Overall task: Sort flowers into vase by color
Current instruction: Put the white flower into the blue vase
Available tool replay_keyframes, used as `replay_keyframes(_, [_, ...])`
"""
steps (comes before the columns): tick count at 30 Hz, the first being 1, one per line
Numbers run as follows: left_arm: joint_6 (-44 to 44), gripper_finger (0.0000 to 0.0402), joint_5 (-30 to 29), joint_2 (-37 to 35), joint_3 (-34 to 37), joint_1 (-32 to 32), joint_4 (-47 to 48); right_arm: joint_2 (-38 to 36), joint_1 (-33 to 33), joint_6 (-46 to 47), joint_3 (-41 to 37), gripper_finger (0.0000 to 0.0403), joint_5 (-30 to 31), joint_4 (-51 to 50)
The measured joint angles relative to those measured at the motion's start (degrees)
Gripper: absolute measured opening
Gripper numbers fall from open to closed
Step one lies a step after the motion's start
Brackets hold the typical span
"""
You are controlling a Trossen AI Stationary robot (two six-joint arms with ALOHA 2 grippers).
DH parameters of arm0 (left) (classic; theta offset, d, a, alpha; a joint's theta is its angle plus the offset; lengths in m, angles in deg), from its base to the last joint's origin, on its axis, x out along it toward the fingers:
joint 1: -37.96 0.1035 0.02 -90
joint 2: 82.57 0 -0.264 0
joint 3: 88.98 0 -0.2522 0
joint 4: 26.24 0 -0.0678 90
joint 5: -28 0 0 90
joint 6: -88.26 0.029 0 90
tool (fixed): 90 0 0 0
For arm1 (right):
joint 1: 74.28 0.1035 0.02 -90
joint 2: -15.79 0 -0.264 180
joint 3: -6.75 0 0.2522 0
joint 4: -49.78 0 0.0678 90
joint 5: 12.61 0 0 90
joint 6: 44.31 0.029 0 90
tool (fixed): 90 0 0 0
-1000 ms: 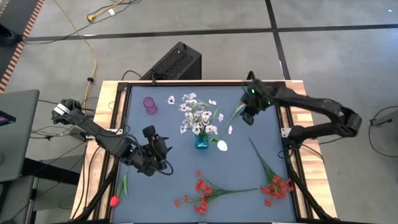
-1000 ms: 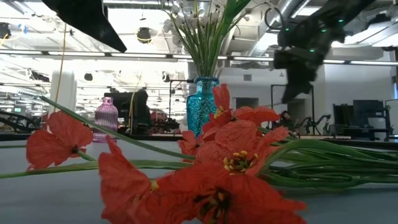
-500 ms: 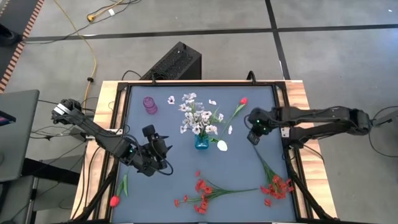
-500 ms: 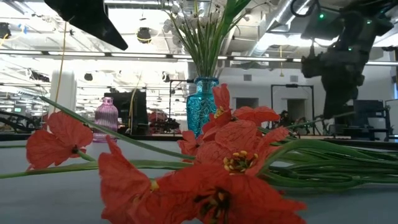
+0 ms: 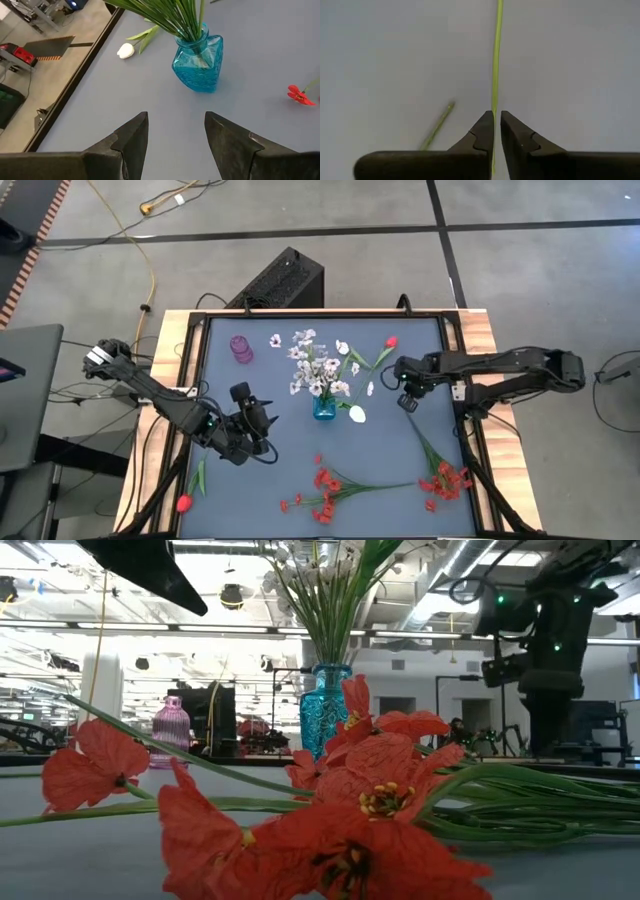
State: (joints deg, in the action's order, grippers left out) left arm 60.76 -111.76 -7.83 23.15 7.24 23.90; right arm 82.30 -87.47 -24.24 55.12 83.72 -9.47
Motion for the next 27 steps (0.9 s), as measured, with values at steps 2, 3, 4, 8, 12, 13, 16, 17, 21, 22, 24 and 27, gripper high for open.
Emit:
replay_keyframes(2, [0.0, 0.0185, 0.0, 0.0, 0.0, 0.0, 0.0, 1.0, 0.0, 0.0, 0.0, 0.0072, -0.2, -0.1])
replay_keyframes(3, [-0.1, 0.0185, 0.0, 0.0, 0.0, 0.0, 0.0, 1.4, 0.0, 0.0, 0.0, 0.0078, -0.2, 0.0])
replay_keyframes(4, [-0.1, 0.0185, 0.0, 0.0, 0.0, 0.0, 0.0, 1.7, 0.0, -0.1, 0.1, 0.0084, -0.2, 0.0])
replay_keyframes(8, [-0.1, 0.0185, 0.0, 0.0, 0.0, 0.0, 0.0, 2.2, 0.0, -1.7, 1.8, 0.0121, -0.8, -0.1])
replay_keyframes(12, [-0.1, 0.0185, 0.0, 0.0, 0.0, 0.0, -0.1, 2.1, 0.0, -4.4, 5.1, 0.0174, -2.1, 0.8])
replay_keyframes(13, [0.0, 0.0185, 0.0, 0.0, 0.0, 0.0, -0.2, 2.0, -0.2, -5.3, 5.6, 0.0189, -2.1, 2.2])
replay_keyframes(16, [-0.1, 0.0185, -0.1, 0.0, 0.0, 0.0, -0.3, 2.9, -2.3, -8.7, 5.2, 0.0225, -3.1, 10.5])
replay_keyframes(17, [-0.2, 0.0185, -0.2, 0.0, 0.0, 0.0, -0.3, 3.7, -3.4, -9.6, 5.1, 0.0234, -3.8, 12.8])
replay_keyframes(21, [-0.7, 0.0185, -0.2, 0.0, 0.0, 0.0, -0.3, 8.5, -7.7, -13.2, 5.0, 0.0248, -4.5, 20.1])
replay_keyframes(22, [-0.7, 0.0185, -0.2, 0.0, 0.0, 0.1, -0.3, 9.9, -8.5, -13.7, 5.0, 0.0248, -4.6, 22.1])
replay_keyframes(24, [-0.9, 0.0185, 0.1, 0.0, 0.0, 0.1, -0.3, 12.8, -9.7, -14.7, 5.0, 0.0248, -4.9, 24.6])
replay_keyframes(27, [-1.3, 0.0185, 1.3, 0.0, 0.0, 0.0, -0.3, 17.2, -10.3, -16.7, 5.0, 0.0248, -4.9, 27.3])
